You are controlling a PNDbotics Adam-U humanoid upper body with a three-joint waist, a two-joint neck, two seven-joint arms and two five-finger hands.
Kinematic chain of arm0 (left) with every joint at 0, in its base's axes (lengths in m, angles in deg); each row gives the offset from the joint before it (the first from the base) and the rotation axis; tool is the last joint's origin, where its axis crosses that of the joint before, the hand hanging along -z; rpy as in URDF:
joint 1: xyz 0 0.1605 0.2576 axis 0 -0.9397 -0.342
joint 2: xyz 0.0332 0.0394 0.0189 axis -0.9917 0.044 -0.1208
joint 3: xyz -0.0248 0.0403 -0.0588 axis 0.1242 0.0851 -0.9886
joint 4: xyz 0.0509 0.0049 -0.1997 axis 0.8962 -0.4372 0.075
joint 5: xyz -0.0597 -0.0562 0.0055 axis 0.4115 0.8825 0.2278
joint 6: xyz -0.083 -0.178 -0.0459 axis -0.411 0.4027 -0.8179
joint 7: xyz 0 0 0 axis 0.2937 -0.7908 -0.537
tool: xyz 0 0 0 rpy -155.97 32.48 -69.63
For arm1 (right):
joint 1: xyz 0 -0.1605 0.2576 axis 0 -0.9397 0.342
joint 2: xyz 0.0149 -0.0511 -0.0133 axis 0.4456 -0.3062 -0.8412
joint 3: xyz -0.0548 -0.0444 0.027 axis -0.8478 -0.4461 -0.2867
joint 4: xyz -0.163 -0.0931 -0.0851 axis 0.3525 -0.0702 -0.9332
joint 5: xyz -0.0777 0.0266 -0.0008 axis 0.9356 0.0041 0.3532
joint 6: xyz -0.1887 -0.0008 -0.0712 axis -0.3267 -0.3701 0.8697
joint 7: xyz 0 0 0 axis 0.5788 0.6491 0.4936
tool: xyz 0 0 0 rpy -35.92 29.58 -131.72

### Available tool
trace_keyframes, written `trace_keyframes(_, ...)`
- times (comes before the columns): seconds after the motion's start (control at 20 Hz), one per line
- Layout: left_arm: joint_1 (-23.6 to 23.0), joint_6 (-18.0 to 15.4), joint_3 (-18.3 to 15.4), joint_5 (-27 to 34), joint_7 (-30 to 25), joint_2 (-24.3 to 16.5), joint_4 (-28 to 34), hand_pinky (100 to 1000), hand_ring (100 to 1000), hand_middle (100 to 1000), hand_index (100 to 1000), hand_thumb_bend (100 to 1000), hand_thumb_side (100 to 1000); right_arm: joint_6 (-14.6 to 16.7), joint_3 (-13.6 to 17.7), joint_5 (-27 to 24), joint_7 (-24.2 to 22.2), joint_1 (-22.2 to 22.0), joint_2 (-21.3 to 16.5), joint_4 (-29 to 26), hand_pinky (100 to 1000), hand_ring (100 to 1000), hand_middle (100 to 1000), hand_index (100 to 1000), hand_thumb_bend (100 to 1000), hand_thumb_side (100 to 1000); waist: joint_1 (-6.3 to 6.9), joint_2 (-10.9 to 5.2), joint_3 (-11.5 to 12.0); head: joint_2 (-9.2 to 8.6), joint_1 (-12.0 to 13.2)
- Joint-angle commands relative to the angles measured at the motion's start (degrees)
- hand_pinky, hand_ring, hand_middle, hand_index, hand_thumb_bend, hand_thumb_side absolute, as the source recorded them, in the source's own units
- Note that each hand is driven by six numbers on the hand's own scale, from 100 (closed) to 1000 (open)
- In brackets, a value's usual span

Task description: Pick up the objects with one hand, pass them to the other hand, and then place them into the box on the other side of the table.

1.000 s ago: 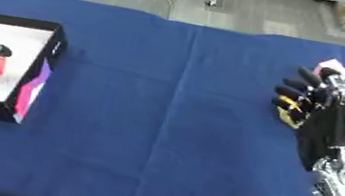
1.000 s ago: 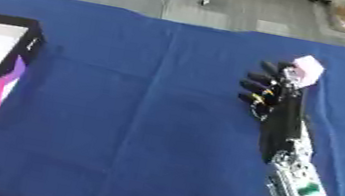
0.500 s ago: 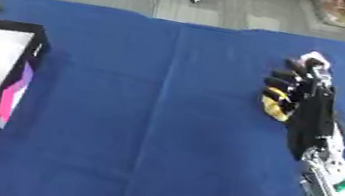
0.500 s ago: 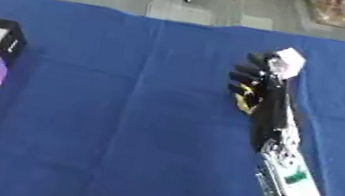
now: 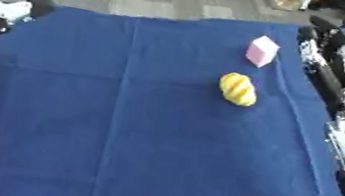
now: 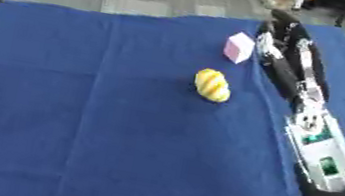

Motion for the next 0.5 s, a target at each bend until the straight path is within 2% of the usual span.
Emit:
trace_keyframes(0.05, -0.08, -1.92, 1.63, 2.4, 0.77, 1.98, 0.41, 550, 654, 655, 712, 1000, 462, 1.88, 1.17, 7.55, -5.27, 1.86, -4.82, 2.69, 802, 817, 769, 889, 100, 671, -0.81, -1.25, 0.12, -0.13, -0.48)
trace_keyframes(0.25, -1.68, -3.76, 3.92, 4.05, 0.8, 5.82, -1.12, 536, 641, 644, 704, 1000, 461, 4.2, -0.27, 12.36, -12.01, 5.87, -8.08, 12.92, 821, 842, 813, 924, 100, 672, -0.74, -1.25, 0.31, -0.13, -1.66)
trace_keyframes(0.5, -2.13, -5.01, 5.36, 4.89, 0.38, 7.56, -2.58, 532, 633, 636, 702, 1000, 460, 7.3, -1.87, 16.07, -16.63, 11.14, -6.84, 24.51, 828, 847, 821, 932, 100, 694, -0.57, -1.34, 1.01, -0.13, -2.87)
